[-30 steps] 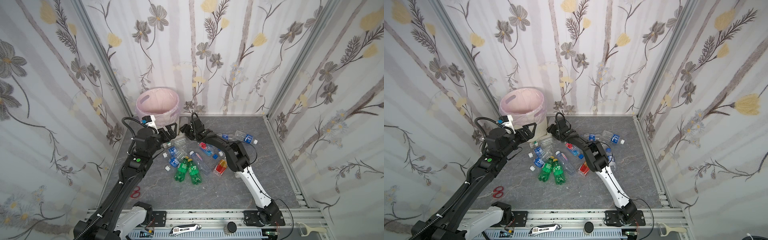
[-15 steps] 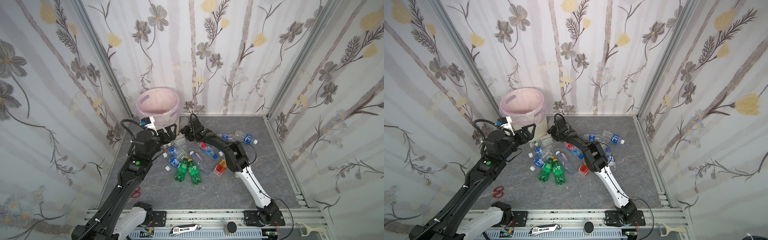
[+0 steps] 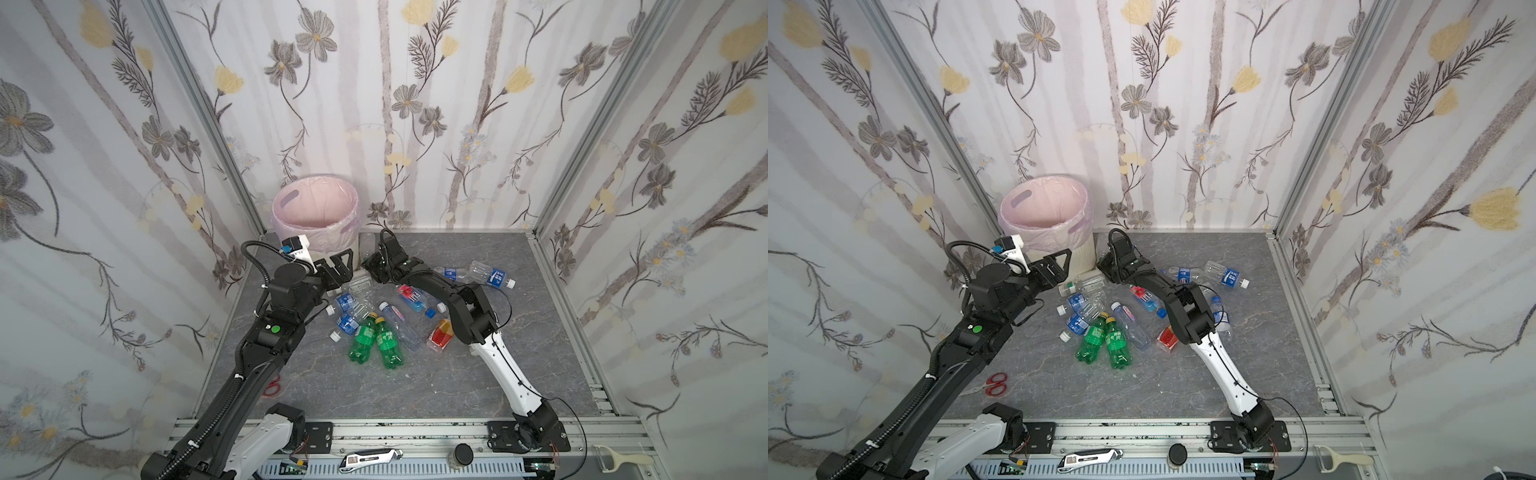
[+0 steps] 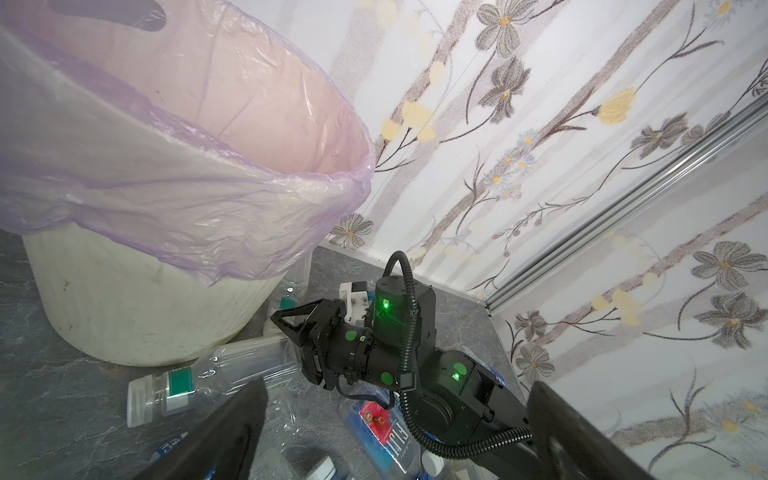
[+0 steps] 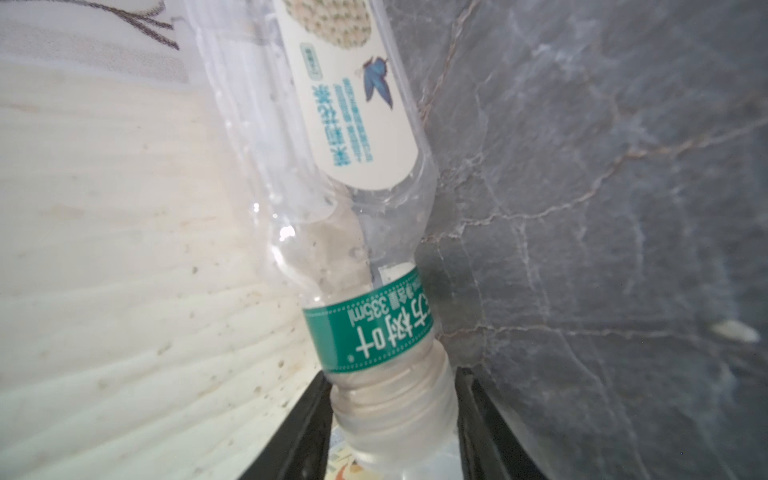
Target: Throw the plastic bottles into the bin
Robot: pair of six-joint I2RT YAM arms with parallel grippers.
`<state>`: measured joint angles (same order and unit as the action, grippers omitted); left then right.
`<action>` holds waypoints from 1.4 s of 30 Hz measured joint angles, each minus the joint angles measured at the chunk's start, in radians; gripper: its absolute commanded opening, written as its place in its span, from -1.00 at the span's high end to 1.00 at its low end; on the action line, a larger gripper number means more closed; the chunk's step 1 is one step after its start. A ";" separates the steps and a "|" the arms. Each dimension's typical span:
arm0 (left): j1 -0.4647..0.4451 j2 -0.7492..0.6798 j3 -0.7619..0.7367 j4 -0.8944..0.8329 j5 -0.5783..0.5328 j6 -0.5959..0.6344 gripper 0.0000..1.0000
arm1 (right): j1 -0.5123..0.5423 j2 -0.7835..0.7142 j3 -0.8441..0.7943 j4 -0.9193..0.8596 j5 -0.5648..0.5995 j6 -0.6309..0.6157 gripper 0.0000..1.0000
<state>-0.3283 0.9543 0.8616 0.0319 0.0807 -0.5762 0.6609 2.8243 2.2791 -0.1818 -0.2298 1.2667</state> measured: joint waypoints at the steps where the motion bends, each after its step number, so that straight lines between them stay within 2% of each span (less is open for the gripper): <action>1: -0.002 0.000 0.000 0.000 -0.003 0.000 -1.00 | 0.000 0.000 0.000 0.000 0.000 0.001 0.12; 14: -0.011 0.041 0.000 0.001 -0.024 0.018 -1.00 | -0.032 -0.005 -0.013 0.000 -0.043 -0.014 0.28; 22: -0.011 0.102 0.004 0.001 -0.005 0.010 -1.00 | -0.064 -0.087 -0.129 0.000 -0.051 -0.063 0.36; 31: -0.011 0.171 0.021 0.008 0.022 -0.026 -1.00 | -0.086 -0.231 -0.345 0.021 -0.047 -0.131 0.40; 42: -0.011 0.270 0.045 0.008 0.067 -0.090 -1.00 | -0.101 -0.396 -0.536 0.051 -0.028 -0.269 0.46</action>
<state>-0.3393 1.2247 0.9066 0.0402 0.1478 -0.6662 0.5602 2.4283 1.7432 -0.1310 -0.2577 0.9974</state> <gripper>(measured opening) 0.997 0.413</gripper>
